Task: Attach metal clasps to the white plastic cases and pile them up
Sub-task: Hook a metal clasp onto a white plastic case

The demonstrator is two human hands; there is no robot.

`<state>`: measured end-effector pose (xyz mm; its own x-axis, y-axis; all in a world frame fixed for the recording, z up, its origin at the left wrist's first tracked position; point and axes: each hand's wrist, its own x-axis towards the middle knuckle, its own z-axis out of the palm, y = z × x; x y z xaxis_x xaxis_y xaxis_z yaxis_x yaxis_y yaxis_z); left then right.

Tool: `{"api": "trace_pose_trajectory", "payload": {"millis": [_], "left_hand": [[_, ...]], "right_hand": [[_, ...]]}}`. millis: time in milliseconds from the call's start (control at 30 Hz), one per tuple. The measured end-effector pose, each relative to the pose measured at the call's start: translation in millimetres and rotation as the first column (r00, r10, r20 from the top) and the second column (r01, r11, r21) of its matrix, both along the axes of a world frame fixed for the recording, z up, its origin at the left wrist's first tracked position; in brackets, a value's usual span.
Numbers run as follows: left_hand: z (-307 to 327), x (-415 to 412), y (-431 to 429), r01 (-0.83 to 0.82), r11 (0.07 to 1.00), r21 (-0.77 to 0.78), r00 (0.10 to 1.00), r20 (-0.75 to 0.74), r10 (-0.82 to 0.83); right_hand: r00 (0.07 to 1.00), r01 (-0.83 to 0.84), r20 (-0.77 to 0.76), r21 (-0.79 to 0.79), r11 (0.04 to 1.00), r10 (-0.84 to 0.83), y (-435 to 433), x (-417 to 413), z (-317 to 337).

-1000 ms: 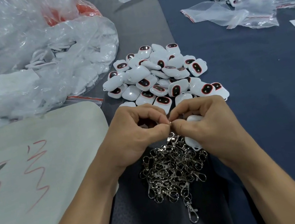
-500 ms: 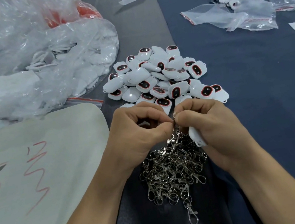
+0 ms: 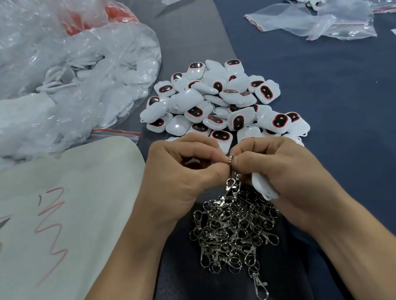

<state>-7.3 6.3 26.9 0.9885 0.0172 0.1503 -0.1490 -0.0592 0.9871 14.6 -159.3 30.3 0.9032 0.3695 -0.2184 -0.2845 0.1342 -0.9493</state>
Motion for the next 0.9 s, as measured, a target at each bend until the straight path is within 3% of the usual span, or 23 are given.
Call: {"api": "trace_pose_trajectory", "payload": {"millis": [133, 333, 500, 767, 900], "left_hand": [[-0.9, -0.9, -2.0, -0.012, 1.000, 0.007, 1.000, 0.005, 0.012], [-0.8, 0.4, -4.1, -0.022, 1.000, 0.001, 1.000, 0.009, 0.022], [-3.8, 0.1, -3.6, -0.027, 1.000, -0.001, 1.000, 0.008, 0.027], [-7.8, 1.0, -8.5, -0.038, 0.992, -0.120, 0.997, -0.077, 0.028], [-9.0, -0.1, -9.8, -0.048, 0.987, -0.153, 0.993, -0.112, 0.031]], "right_hand": [[0.998, -0.058, 0.031, -0.040, 0.997, 0.060, -0.6, -1.1, 1.0], [0.915, 0.145, 0.400, -0.199, 0.969, -0.055, -2.9, -4.0, 0.9], [0.856, 0.139, 0.517, -0.230, 0.963, 0.000, -6.1, -5.3, 1.8], [0.795, 0.157, 0.606, -0.250, 0.956, 0.028, -9.6, -6.6, 4.1], [0.863, 0.185, 0.504, -0.263, 0.947, -0.028, -11.4, -2.5, 6.4]]}}
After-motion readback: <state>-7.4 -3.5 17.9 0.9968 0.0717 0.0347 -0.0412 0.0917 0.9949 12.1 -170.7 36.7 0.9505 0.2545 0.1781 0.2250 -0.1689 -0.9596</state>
